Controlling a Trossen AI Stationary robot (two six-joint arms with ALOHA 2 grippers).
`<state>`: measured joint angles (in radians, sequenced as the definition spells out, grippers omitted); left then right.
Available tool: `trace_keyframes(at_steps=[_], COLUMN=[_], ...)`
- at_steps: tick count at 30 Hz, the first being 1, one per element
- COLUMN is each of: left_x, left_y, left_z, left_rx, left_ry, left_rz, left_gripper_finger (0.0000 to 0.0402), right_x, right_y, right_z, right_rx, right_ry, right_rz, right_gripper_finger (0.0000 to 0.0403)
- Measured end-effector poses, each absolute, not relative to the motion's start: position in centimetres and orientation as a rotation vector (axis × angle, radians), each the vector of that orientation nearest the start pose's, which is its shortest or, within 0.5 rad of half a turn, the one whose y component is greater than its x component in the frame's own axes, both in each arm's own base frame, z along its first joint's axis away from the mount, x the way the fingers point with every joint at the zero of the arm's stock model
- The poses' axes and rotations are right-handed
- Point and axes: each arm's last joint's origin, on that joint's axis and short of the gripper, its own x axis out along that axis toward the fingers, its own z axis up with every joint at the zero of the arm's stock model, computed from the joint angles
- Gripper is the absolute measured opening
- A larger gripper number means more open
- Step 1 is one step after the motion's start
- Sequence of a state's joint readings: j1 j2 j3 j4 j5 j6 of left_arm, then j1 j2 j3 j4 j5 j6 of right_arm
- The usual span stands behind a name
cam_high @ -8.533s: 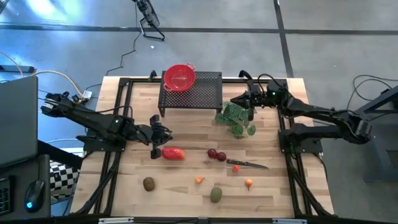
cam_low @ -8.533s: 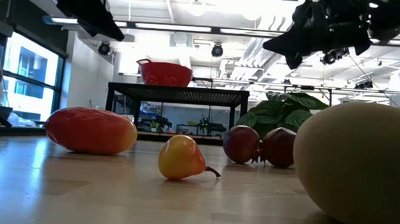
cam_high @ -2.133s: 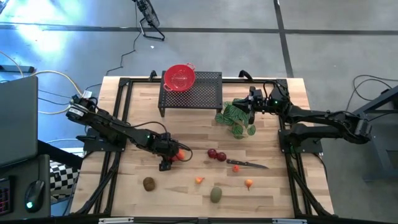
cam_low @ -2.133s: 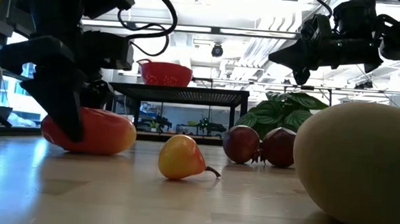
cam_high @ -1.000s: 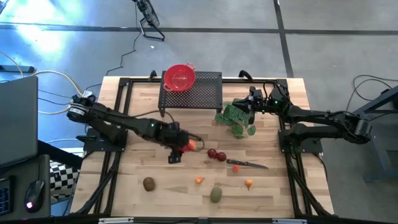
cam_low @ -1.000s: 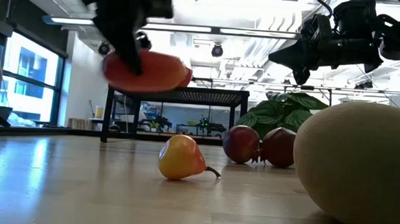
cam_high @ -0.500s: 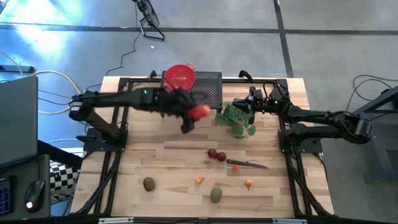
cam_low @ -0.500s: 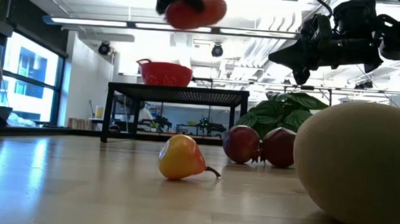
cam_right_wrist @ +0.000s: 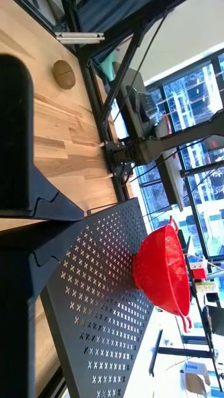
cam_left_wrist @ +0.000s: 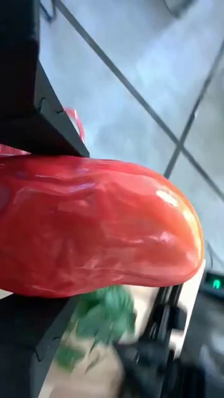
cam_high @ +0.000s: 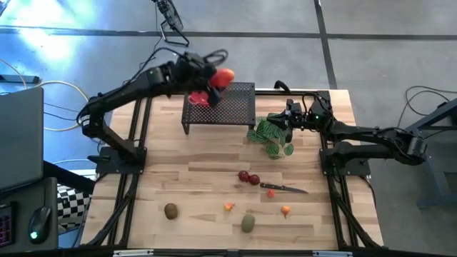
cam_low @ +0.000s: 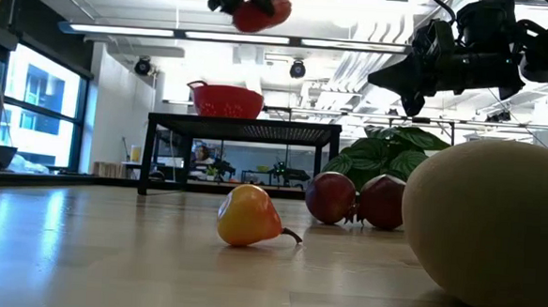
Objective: Pick & Place Fruit
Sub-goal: Put the red mango in the red strainer bowl on the shelf
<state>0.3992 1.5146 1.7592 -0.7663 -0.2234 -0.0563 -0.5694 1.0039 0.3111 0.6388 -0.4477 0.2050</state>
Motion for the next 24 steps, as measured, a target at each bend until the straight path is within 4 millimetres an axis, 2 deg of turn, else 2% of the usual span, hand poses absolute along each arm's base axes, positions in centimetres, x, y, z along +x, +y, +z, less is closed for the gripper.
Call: trace_keyframes(at_steps=[6, 12, 18, 24], left_x=[28.0, 28.8, 30.2, 29.9], left_y=[15.8, 17.7, 18.7, 18.7], left_z=[42.8, 41.1, 38.9, 37.3], left_rx=[-0.138, -0.203, -0.216, -0.217], left_ry=[0.531, 0.572, 0.652, 0.801], left_rz=[0.712, 0.762, 0.846, 0.905], left_gripper_finger=[0.0291, 0.0291, 0.0291, 0.0291], right_x=[17.4, 17.4, 17.4, 17.4], right_y=[-9.7, -9.7, -9.7, -9.7], right_z=[21.1, 21.1, 21.1, 21.0], right_rx=[0.231, 0.231, 0.231, 0.232], right_ry=[0.034, 0.034, 0.035, 0.038], right_rz=[-0.126, -0.129, -0.129, -0.129], right_gripper_finger=[0.0003, 0.0003, 0.0003, 0.0003])
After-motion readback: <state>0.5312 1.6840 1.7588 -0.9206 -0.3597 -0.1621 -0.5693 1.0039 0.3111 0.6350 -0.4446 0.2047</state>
